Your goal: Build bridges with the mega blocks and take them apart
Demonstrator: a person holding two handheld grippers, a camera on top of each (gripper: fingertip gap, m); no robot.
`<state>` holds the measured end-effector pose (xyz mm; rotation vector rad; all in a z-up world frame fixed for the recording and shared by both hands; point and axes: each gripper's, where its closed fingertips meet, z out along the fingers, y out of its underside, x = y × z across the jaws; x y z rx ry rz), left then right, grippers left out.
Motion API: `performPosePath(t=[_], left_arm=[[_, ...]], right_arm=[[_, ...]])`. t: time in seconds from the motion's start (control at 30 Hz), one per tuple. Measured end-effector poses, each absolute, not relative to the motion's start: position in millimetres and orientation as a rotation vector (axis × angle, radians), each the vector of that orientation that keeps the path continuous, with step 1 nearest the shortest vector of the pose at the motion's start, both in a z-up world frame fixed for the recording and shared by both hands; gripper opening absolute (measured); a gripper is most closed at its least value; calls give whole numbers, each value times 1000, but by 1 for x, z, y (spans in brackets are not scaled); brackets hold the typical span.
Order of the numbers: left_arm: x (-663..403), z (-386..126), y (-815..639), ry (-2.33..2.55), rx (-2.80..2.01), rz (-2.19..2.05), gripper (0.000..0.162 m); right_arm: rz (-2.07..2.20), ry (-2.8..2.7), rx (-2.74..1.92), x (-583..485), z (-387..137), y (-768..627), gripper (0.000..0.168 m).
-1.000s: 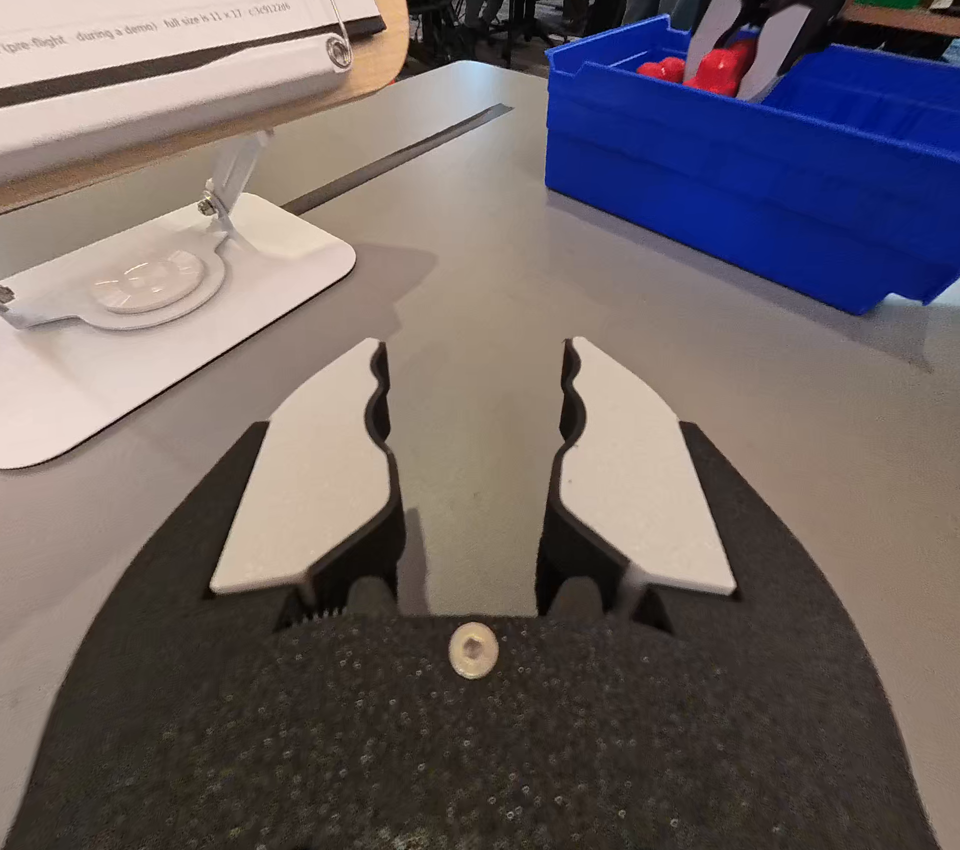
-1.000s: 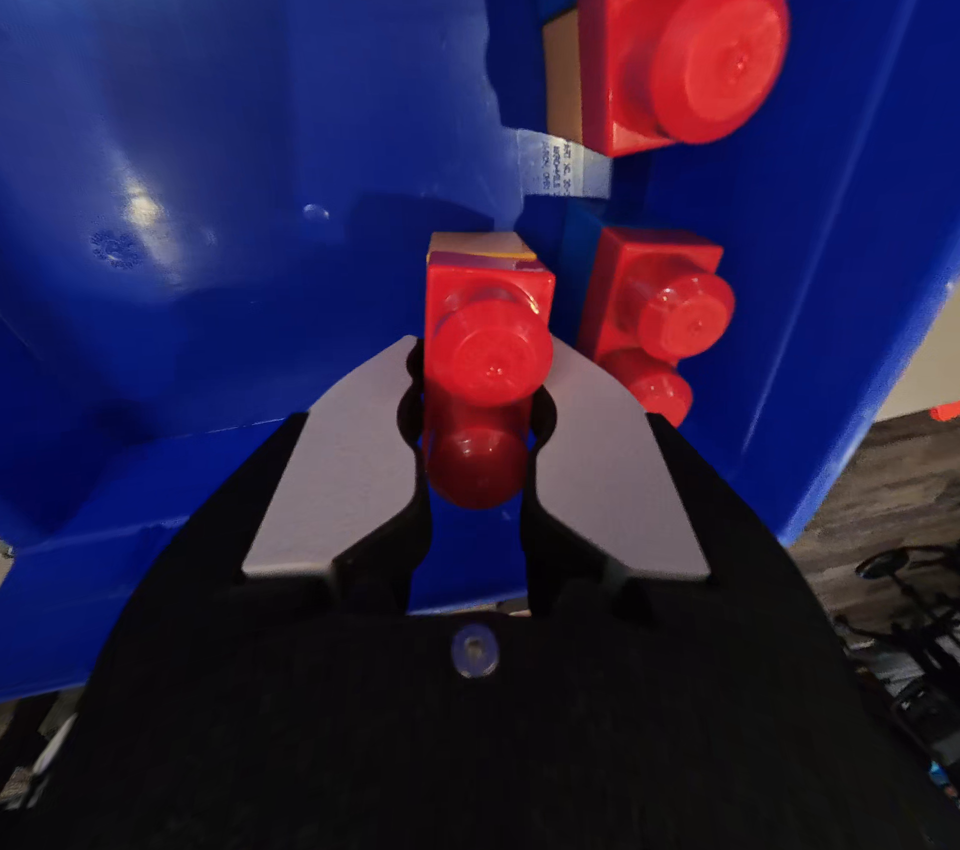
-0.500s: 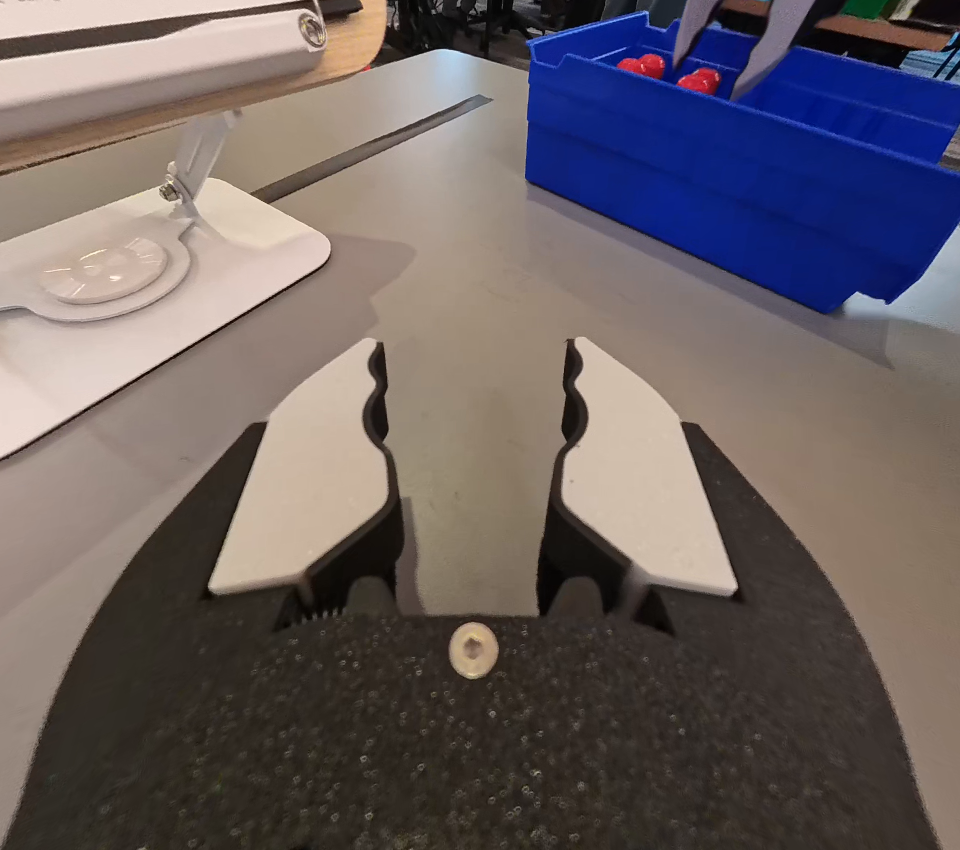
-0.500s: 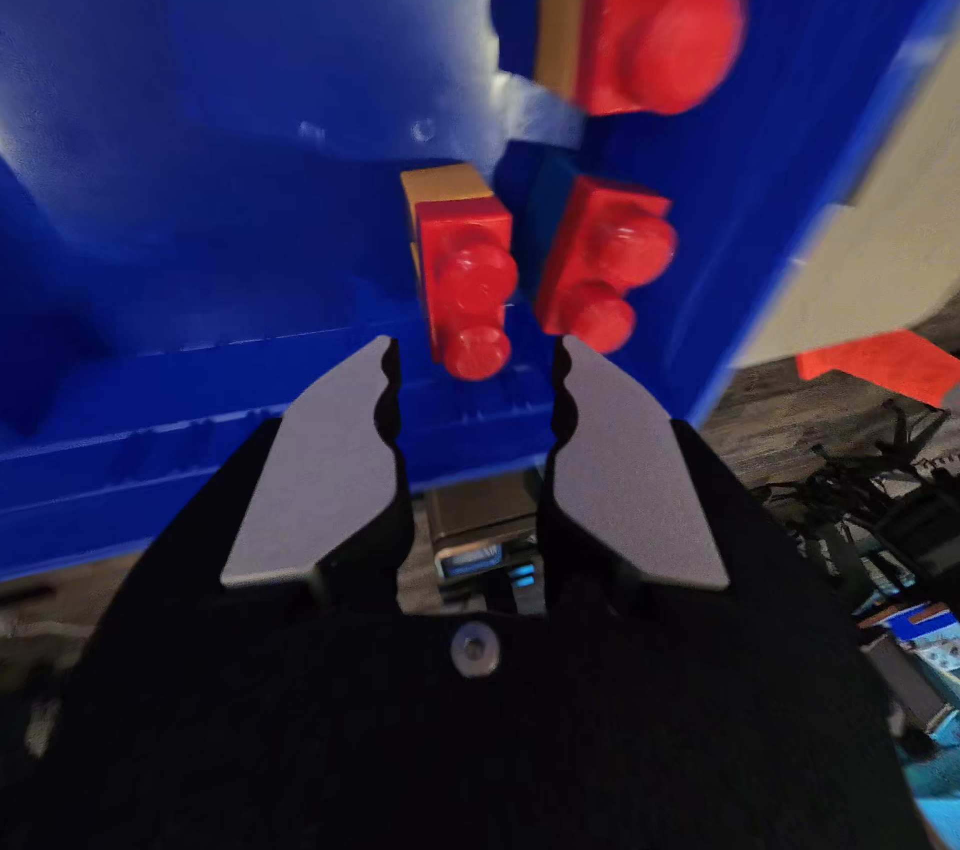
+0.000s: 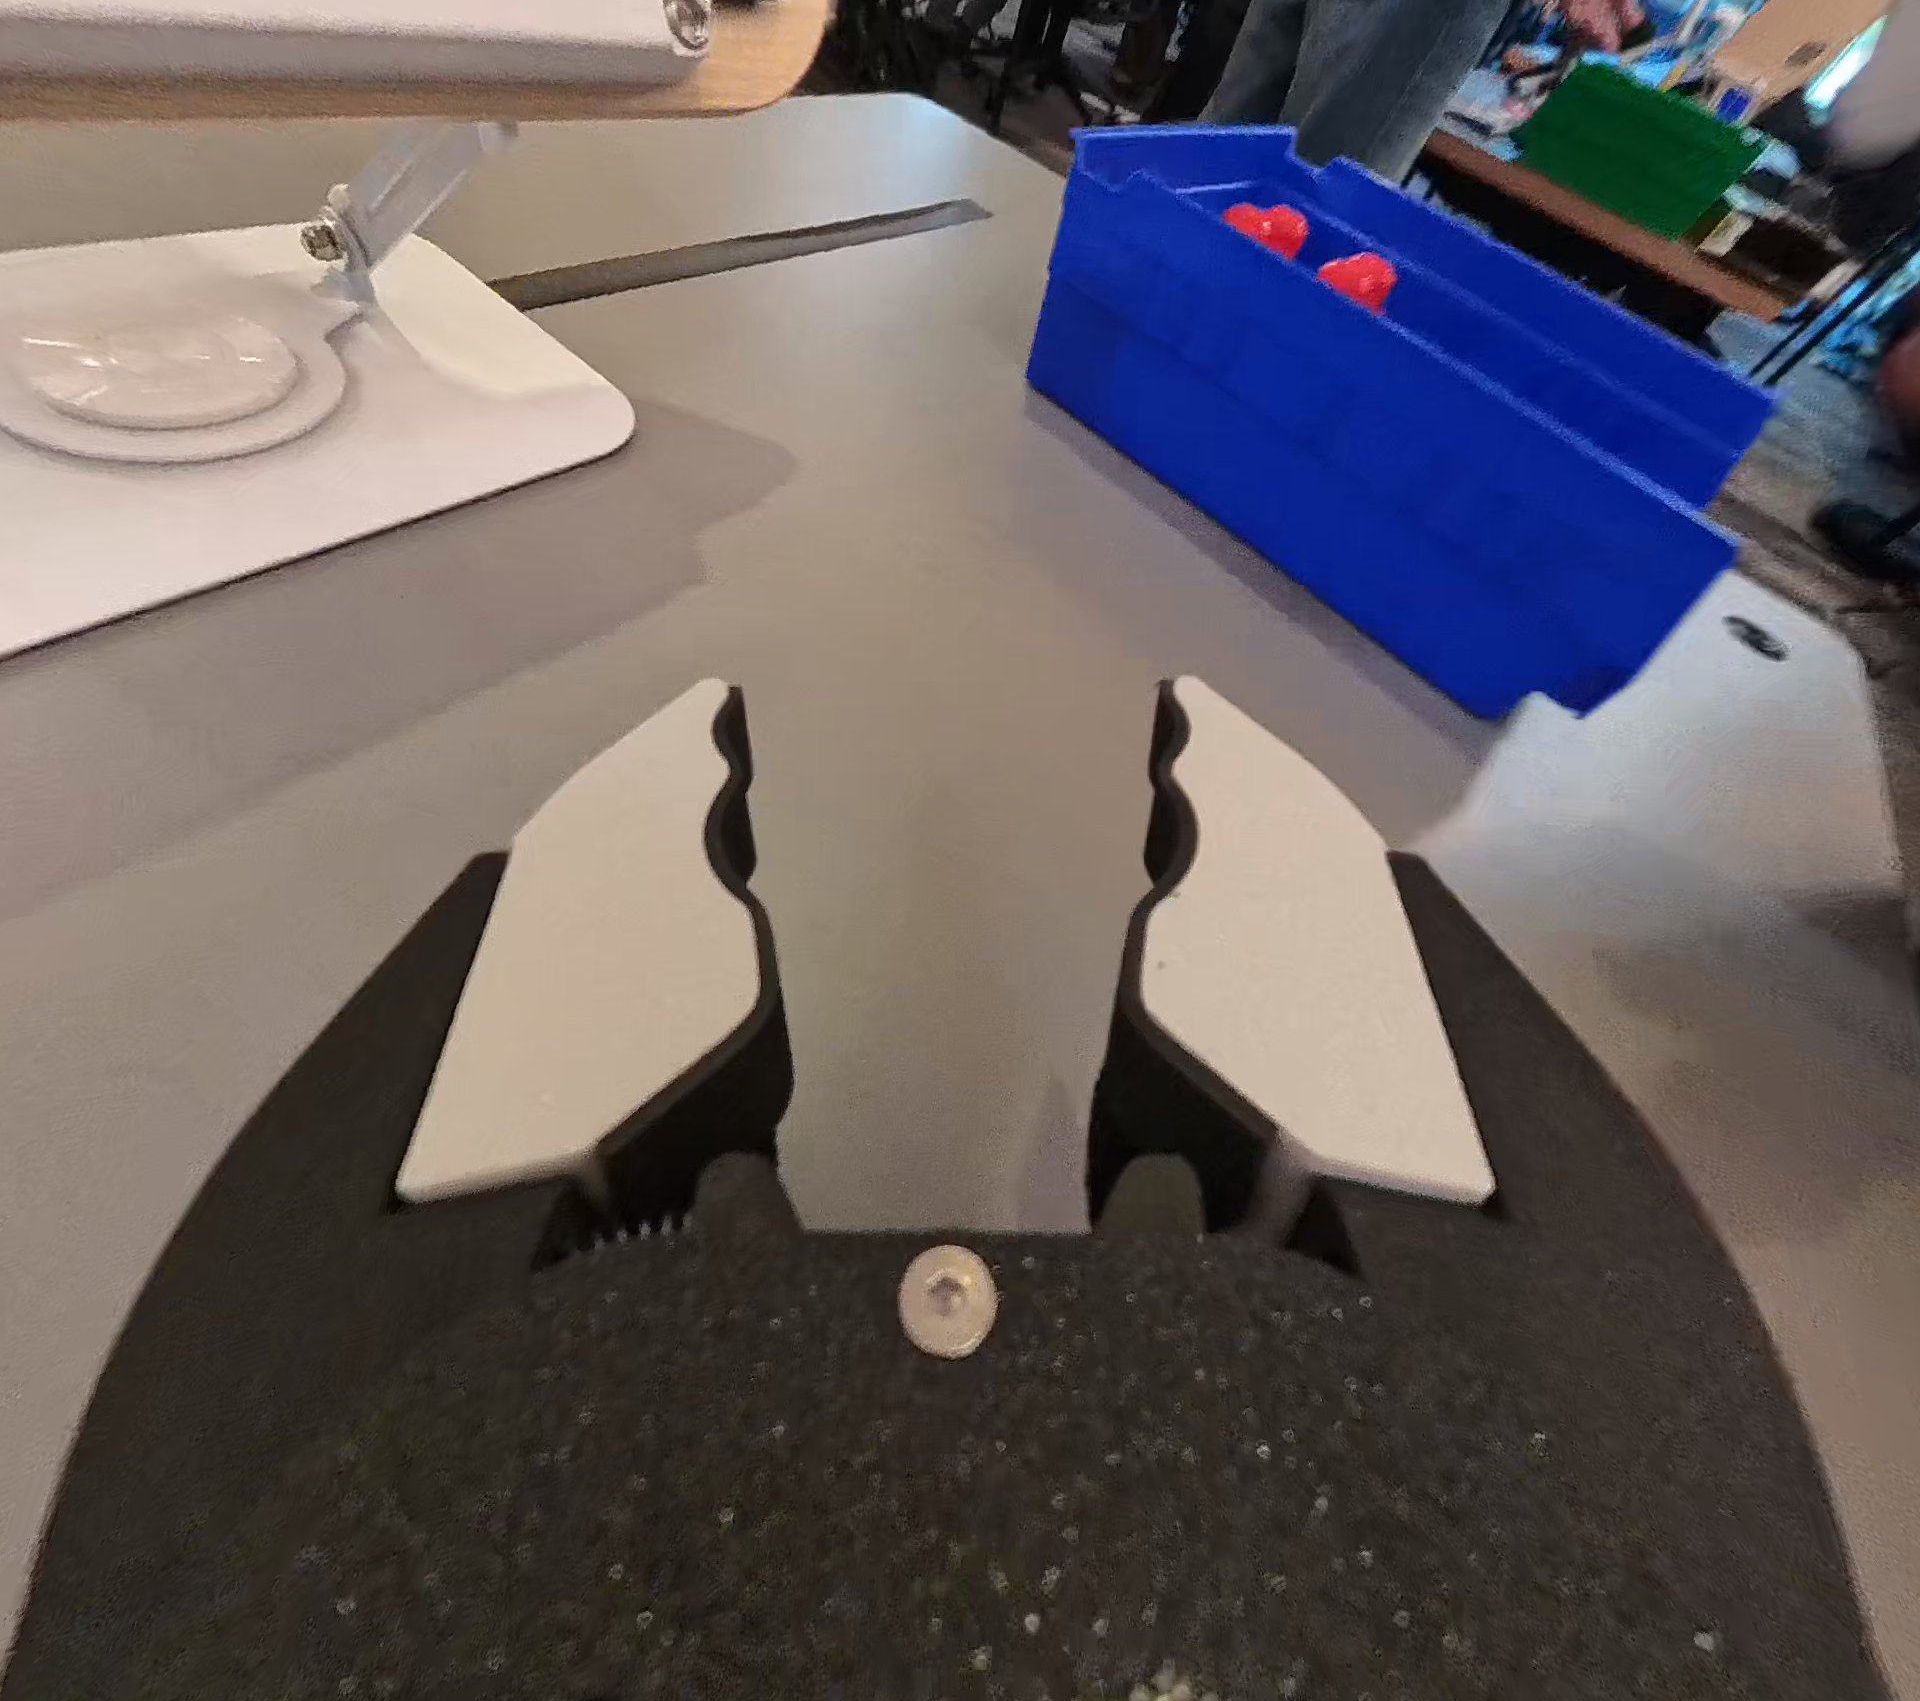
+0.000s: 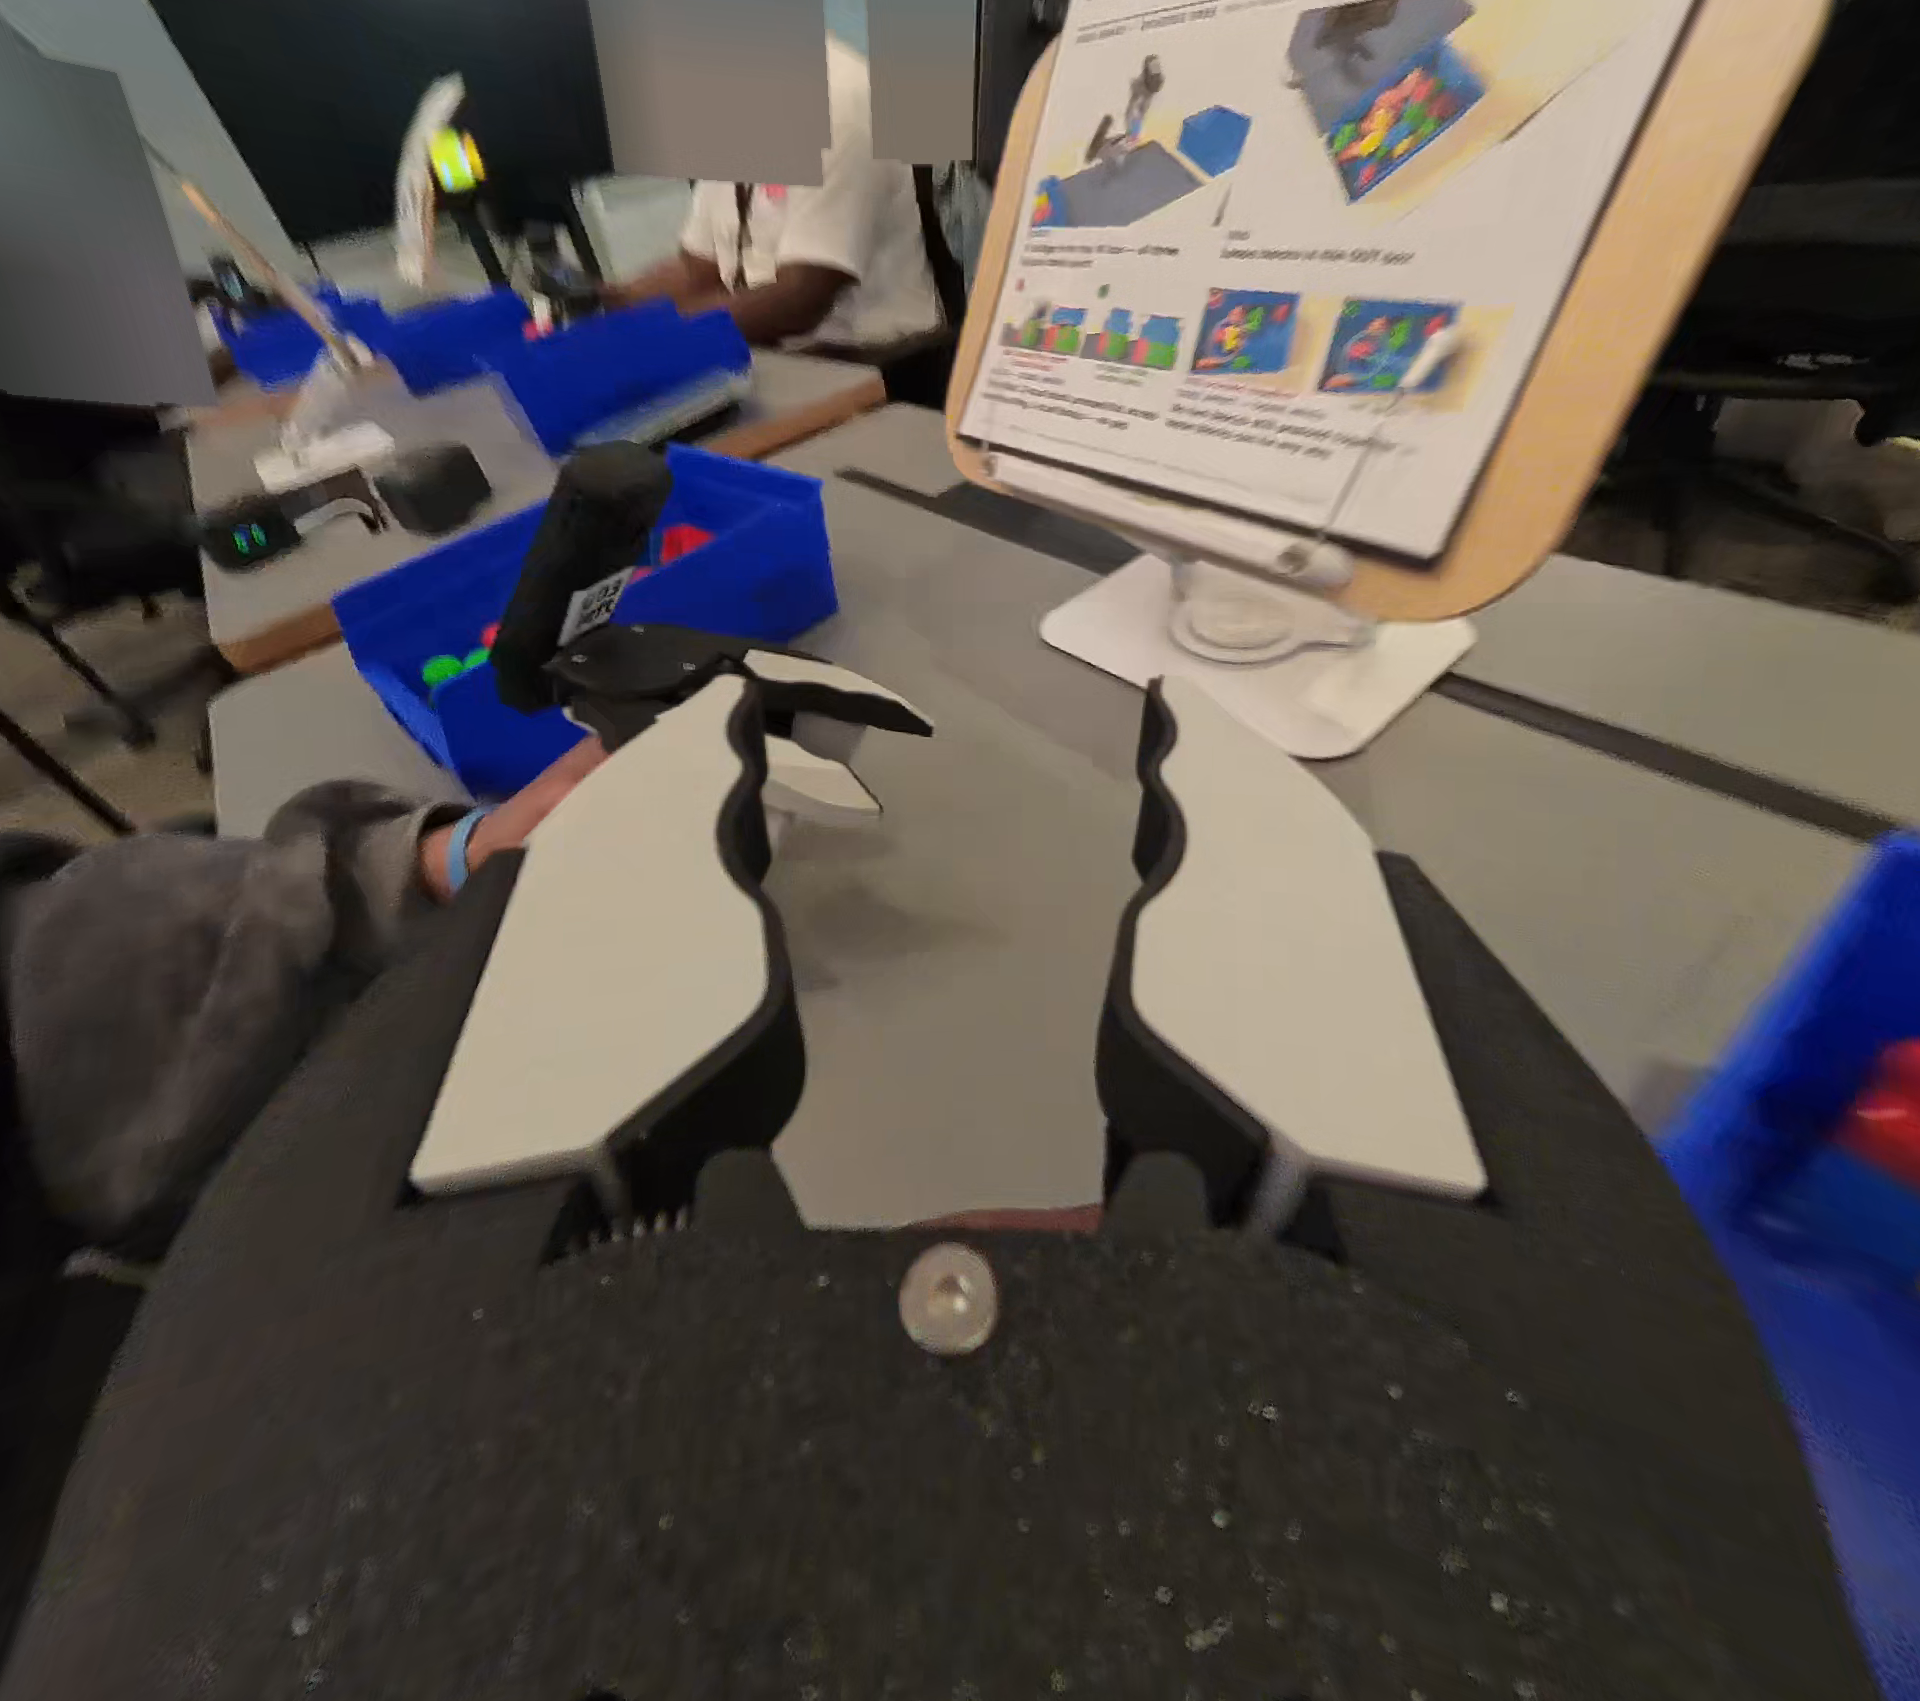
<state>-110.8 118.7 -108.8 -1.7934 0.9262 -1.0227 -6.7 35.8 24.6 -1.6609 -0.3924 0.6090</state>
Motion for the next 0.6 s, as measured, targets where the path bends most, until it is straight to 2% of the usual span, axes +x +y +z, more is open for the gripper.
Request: performPosePath(t=[0.13,0.23,0.3,0.43,0.6], left_arm=[[-129,-104,80,926,-1795,-1076,78],[-142,-100,48,963,-1785,-1118,82],[-154,-102,30,1000,-1815,-1107,85],[-197,-86,-3,1047,-1808,-1004,82],[-313,-65,9,1071,-1924,-572,79]], right_arm=[[600,-311,-1555,-56,-42,28,68],[507,-430,-1610,-80,-72,24,77],[392,-457,-1570,-77,-73,24,65],[369,-464,-1587,-76,-87,22,67],[480,-427,-1589,-81,-89,18,61]])
